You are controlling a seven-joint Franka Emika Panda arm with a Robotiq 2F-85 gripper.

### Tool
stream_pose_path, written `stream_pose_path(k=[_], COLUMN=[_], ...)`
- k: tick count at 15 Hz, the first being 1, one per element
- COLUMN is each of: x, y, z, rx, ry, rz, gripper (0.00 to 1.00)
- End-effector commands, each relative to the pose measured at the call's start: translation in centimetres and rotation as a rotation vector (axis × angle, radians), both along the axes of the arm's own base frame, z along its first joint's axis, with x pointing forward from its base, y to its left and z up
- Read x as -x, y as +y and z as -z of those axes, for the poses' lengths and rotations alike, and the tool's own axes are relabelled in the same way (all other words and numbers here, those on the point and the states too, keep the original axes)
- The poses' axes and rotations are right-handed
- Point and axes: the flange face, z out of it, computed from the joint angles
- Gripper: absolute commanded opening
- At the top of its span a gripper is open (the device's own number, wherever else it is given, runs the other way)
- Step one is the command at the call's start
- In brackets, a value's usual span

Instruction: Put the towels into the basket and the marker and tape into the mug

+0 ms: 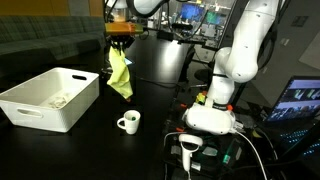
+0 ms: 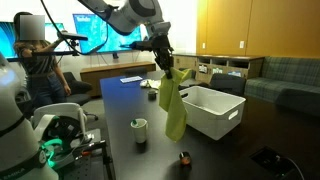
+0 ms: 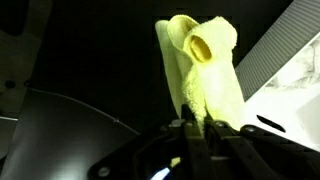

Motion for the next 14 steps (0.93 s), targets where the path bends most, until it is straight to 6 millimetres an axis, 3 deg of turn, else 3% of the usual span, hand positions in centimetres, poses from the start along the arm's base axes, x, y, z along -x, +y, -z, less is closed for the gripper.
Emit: stream_pose_path(k=[1, 8, 13, 14], x=[0.3, -1.9, -4.8, -7.8], y=[2.9, 7.1, 8.2, 7.1], z=[-4.2, -8.8, -9.7, -10.1], rx=[0.032, 0.011, -0.055, -0.063], ry=[-0.029, -0.045, -0.051, -0.048], rz=[-0.014, -0.091, -0.172, -0.19], gripper=[0.02, 0.02, 0.02, 0.02])
